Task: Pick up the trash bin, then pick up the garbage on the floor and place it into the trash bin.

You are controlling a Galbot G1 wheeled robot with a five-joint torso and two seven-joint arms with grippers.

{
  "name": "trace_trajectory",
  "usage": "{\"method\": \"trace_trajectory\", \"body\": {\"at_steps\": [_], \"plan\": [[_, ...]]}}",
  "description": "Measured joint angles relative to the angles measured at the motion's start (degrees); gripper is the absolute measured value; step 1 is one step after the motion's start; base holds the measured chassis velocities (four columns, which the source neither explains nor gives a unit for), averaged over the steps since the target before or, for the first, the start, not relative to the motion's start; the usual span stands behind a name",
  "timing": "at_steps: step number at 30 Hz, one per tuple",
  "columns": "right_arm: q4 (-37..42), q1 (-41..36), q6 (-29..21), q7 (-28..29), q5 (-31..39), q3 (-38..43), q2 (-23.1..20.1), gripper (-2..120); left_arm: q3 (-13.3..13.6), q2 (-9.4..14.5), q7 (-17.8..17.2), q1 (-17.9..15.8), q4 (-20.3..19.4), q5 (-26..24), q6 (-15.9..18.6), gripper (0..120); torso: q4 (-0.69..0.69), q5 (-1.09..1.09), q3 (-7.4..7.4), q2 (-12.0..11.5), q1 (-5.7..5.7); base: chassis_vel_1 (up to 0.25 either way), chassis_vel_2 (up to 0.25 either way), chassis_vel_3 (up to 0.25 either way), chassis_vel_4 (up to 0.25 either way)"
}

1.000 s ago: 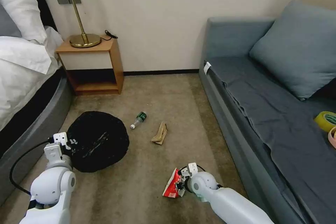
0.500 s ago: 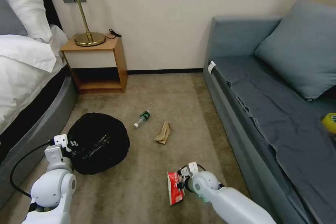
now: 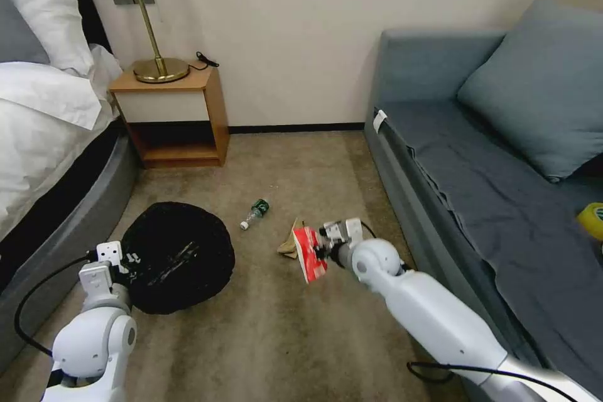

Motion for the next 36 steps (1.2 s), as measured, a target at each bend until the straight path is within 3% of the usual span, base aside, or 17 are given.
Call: {"method": "trace_trajectory", "body": {"at_steps": [6,13,28,31,36], "plan": [[4.33,4.17,0.67,-3.26,0.07,-2.98,3.07,0,0.72,0.97,-0.29,-0.09,-1.01,0.22,0.83,2,0.00,0.00,0.00,0.01,0.00,0.000,0.000,0.000,0.000],[3.51,8.04,1.27,-3.72,1.09,-8.06,7.46,0,1.55,0.69,-0.70,-0.53,-1.57,0.28,1.31,2,0.00,-0.01,0.00,0.01,0.00,0.000,0.000,0.000,0.000],[-8.29,8.38,4.95,-4.53,-6.46,-16.93,18.33,0,1.14,0.68,-0.86,-0.86,-1.58,0.28,1.52,2,0.01,-0.01,0.00,0.01,0.00,0.000,0.000,0.000,0.000],[-9.40,8.33,5.64,-4.69,-7.84,-17.66,19.18,5,1.18,0.51,-0.74,-0.83,-1.40,0.40,1.52,2,0.01,0.00,0.00,0.01,0.00,0.000,0.000,0.000,0.000],[-10.19,7.75,6.83,-4.92,-9.48,-18.13,19.65,30,1.26,0.15,-0.71,-0.93,-1.24,0.53,1.52,2,0.00,-0.01,0.00,0.01,0.00,0.000,0.000,0.000,0.000]]}}
